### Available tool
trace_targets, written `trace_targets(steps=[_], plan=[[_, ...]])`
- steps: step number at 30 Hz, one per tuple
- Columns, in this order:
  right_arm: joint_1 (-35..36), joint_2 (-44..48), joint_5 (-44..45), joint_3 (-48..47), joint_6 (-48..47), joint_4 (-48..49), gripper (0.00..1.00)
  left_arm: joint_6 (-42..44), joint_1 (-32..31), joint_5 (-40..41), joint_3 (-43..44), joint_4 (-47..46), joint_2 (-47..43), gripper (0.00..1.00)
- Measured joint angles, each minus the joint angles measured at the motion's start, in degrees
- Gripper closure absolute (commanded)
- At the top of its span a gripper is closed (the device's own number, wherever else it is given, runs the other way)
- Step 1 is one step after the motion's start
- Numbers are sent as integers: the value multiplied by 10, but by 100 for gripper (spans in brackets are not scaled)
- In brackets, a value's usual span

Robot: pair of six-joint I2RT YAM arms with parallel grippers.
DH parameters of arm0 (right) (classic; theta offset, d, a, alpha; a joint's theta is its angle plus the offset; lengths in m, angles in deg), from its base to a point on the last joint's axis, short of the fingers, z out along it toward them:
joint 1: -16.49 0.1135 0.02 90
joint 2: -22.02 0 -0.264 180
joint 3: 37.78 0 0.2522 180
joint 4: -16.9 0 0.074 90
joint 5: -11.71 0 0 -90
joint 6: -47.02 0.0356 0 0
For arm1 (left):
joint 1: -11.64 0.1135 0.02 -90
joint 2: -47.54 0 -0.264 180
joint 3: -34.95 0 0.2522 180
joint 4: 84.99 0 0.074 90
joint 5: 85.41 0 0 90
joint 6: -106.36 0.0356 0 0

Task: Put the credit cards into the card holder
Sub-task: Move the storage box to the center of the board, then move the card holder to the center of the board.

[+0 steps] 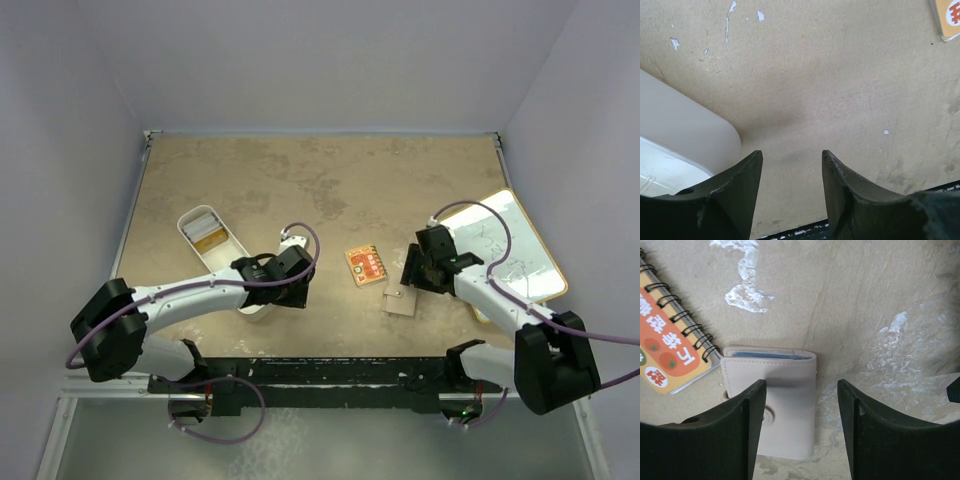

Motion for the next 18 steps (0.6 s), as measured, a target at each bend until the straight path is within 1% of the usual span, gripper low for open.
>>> trace_targets(steps=[7, 11, 14, 18], plan=[[-5, -12, -22, 17, 0, 9, 45, -3, 1, -7, 0, -23, -30, 51], [-5, -12, -47, 21, -4, 14, 49, -8, 1, -20, 0, -60, -47, 52], [-5, -11, -79, 28, -2, 16, 51, -14, 1, -42, 0, -95, -52, 55], [5, 15, -120, 52, 19, 32, 53, -25, -3, -73, 0, -148, -46, 57]])
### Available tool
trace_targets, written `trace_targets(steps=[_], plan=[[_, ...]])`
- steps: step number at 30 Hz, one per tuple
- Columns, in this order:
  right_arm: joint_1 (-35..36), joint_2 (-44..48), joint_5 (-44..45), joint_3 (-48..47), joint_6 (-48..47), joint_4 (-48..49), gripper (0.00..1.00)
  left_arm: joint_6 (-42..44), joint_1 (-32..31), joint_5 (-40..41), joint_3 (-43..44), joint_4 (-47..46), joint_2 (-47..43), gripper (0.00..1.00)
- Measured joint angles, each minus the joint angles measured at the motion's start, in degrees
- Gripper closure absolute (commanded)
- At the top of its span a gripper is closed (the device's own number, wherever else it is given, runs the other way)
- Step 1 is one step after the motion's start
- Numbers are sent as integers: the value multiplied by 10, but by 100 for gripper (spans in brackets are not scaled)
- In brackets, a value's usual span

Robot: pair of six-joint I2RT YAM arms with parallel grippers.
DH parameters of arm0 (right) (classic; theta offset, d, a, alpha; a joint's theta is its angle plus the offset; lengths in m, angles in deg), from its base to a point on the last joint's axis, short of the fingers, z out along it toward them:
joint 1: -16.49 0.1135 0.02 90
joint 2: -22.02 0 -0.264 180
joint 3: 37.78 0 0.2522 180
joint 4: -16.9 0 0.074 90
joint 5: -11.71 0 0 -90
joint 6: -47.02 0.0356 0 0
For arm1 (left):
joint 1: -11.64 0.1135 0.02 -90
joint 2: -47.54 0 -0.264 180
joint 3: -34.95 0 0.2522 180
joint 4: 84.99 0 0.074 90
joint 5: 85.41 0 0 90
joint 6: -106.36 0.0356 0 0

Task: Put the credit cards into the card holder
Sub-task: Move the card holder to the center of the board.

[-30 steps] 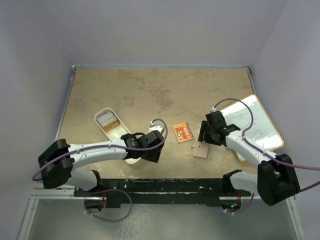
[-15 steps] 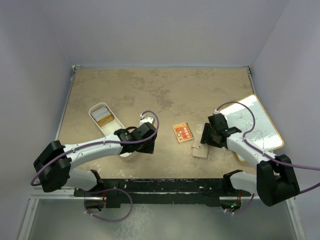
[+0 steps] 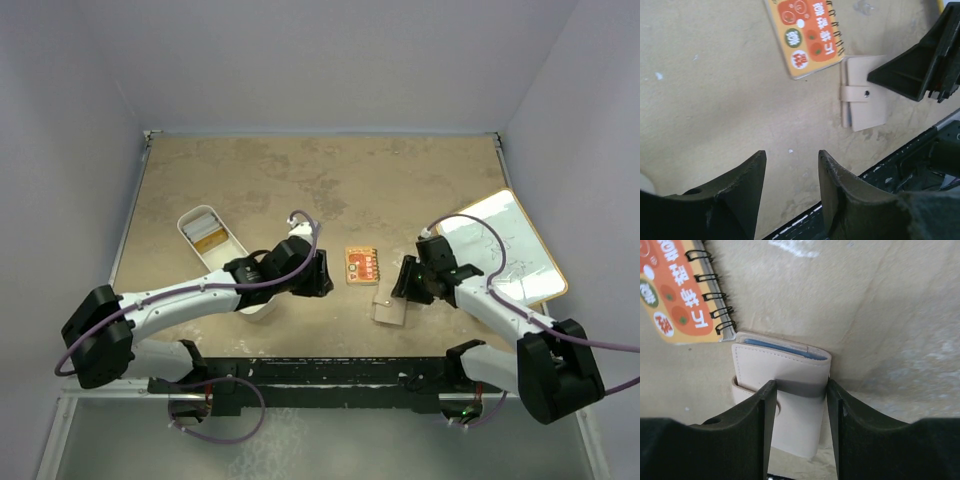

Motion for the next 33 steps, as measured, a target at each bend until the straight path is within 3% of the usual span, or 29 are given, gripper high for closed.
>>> trace_targets(steps=[11, 20, 27, 30, 33], plan=[[101, -21, -99, 38, 118, 127, 55, -39, -34, -84, -10, -104, 88, 62], [104, -23, -112, 45, 137, 144, 53, -43, -35, -97, -20, -139, 129, 71], [103, -18, -127, 51, 118, 142, 54, -55, -35, -126, -25, -179, 158, 85], [104, -17, -140, 57, 113, 149, 57, -57, -35, -132, -25, -188, 173, 87], [104, -11, -147, 66, 112, 156, 67, -57, -35, -133, -25, -188, 188, 89]])
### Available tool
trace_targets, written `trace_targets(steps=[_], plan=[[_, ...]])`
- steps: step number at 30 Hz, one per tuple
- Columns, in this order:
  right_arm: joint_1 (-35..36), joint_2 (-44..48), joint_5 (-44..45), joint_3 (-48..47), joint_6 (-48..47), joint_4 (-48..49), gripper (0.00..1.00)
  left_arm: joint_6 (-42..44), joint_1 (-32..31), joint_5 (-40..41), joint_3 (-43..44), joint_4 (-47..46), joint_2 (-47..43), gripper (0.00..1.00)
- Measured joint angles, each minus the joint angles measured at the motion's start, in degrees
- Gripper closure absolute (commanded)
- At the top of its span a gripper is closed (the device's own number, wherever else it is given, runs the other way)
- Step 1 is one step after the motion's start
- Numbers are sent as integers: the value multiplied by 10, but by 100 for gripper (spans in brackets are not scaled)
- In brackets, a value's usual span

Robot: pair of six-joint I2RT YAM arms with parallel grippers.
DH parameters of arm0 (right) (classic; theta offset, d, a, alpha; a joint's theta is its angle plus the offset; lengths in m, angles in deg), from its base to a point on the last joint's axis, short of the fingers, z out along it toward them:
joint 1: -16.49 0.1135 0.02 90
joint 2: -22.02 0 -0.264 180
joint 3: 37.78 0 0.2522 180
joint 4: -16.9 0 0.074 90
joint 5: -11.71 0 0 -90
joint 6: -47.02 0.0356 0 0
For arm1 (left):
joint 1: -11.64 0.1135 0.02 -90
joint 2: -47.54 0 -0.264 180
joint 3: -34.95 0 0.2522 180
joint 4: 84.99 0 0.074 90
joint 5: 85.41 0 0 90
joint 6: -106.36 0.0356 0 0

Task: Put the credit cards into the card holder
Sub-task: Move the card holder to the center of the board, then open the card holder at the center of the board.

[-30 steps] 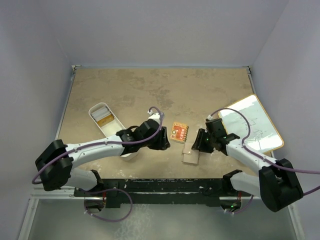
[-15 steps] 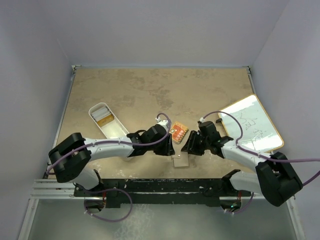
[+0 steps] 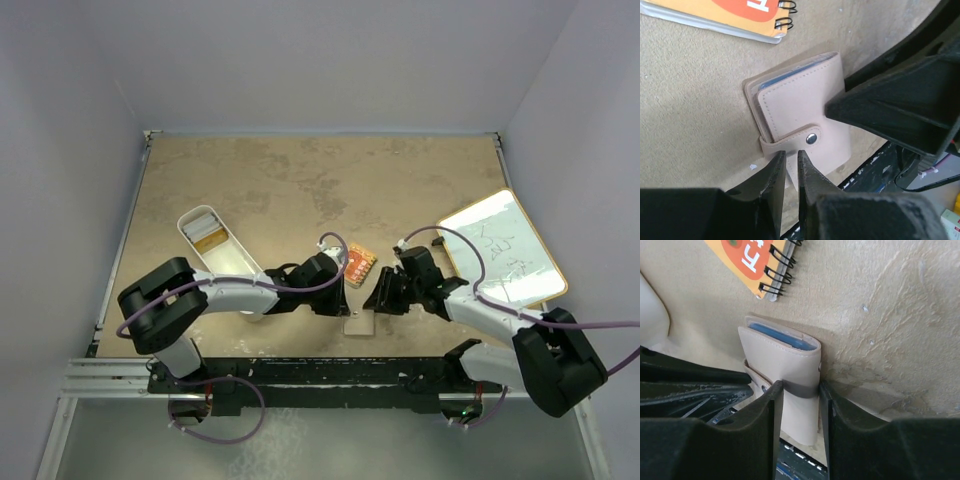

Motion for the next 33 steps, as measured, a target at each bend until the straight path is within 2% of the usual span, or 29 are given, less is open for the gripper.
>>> trace_targets(steps=[5, 7, 13, 19, 25, 33], plan=[[0, 9, -3, 13, 0, 0, 94, 0, 0, 2, 1, 1, 13, 90], [0, 23, -5, 18, 2, -3, 100, 0, 0, 5, 2, 4, 13, 87], [2, 95, -17, 25, 21, -9, 100, -3, -2, 20, 9, 28, 1, 72], [3, 131, -27, 25, 49, -12, 100, -17, -1, 24, 9, 33, -63, 64], [3, 133, -31, 25, 68, -13, 100, -20, -2, 24, 9, 22, -73, 63], [3, 133, -37, 25, 85, -8, 100, -12, -2, 19, 9, 18, -27, 61]])
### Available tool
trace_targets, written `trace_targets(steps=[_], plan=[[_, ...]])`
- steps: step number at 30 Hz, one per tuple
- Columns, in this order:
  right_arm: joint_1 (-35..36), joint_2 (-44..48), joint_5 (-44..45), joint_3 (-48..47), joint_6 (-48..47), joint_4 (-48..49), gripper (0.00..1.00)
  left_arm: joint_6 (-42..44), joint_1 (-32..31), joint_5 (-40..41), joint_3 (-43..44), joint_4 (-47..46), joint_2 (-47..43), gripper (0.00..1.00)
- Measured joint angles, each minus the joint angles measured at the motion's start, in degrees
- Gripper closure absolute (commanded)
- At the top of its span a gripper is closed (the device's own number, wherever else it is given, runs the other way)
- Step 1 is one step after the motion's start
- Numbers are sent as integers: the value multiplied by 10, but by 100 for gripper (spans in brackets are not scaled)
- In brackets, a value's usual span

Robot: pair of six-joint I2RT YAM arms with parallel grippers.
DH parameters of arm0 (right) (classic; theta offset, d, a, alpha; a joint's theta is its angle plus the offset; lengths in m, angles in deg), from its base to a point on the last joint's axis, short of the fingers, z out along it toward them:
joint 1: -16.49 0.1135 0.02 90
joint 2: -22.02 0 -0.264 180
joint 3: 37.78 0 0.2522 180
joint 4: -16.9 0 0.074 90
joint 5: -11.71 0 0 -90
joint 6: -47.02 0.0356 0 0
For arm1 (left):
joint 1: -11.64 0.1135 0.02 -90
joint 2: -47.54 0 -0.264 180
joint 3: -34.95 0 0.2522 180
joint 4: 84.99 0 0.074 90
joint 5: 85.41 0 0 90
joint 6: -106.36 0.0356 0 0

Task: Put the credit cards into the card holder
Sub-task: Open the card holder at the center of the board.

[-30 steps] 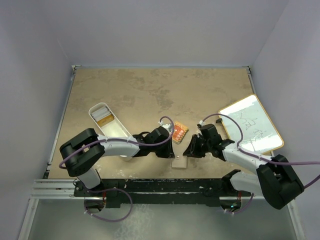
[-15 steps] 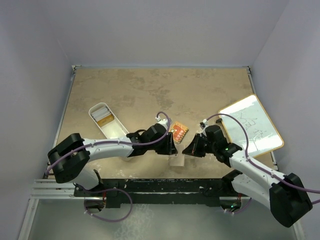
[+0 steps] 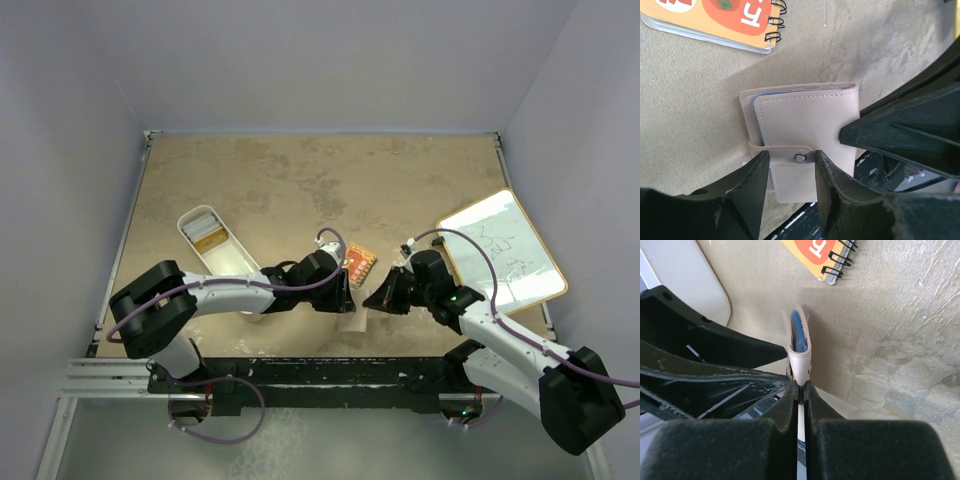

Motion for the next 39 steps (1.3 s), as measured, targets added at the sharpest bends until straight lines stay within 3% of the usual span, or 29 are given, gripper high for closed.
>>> trace_targets(steps=[7, 19, 30, 35, 39], plan=[[0, 3, -2, 0, 7, 1, 100, 5, 0, -1, 4, -3, 16, 68], [0, 3, -2, 0, 7, 2, 100, 19, -3, 15, 25, 22, 17, 99], [1, 0, 6, 0, -18, -13, 100, 33, -3, 46, 27, 66, 16, 100], [1, -36, 34, -21, -64, -54, 69, 33, -3, 54, 27, 86, -6, 100], [1, -67, 75, -62, -102, -114, 56, 32, -3, 64, 27, 96, -35, 100]])
